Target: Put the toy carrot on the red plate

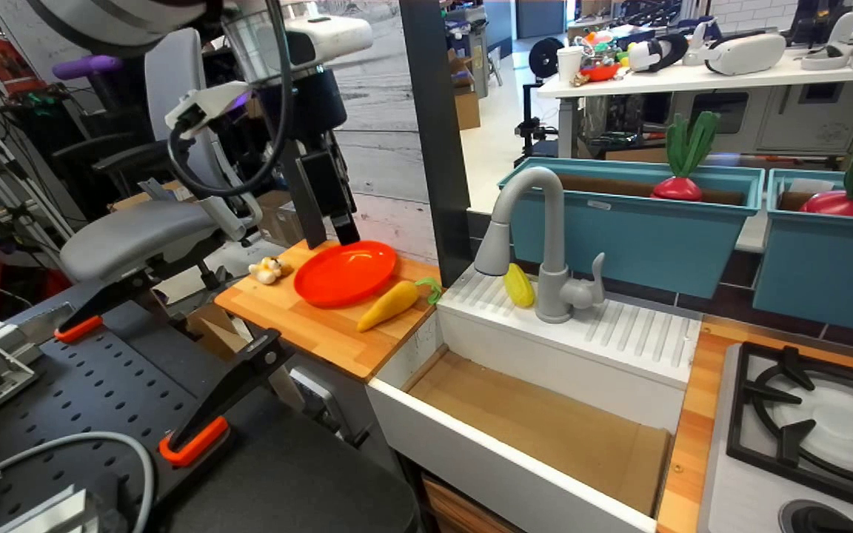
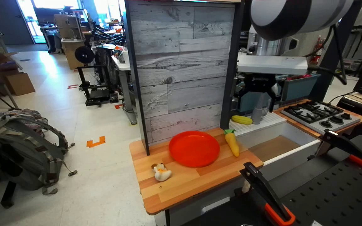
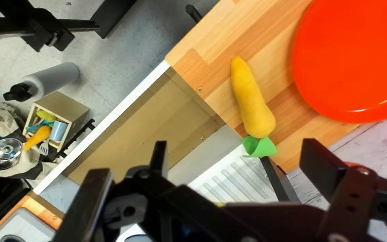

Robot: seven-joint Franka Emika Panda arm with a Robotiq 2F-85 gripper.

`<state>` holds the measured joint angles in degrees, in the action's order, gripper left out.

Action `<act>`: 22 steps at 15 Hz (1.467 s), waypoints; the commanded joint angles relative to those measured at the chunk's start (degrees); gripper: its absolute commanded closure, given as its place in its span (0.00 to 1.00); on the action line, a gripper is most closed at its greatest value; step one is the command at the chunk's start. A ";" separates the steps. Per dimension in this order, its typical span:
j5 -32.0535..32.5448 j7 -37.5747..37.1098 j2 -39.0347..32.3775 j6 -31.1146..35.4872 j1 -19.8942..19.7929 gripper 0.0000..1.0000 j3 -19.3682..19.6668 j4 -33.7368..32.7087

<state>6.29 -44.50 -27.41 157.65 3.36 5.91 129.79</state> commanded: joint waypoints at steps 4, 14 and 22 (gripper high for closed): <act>-7.29 4.53 -13.32 1.87 0.92 0.00 -0.19 -12.00; -13.02 9.29 -27.34 0.13 0.05 0.00 -0.61 -25.69; -14.89 11.45 -31.09 0.14 -0.23 0.47 -0.92 -29.37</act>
<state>-6.29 -35.97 -57.65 157.73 3.62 5.56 101.83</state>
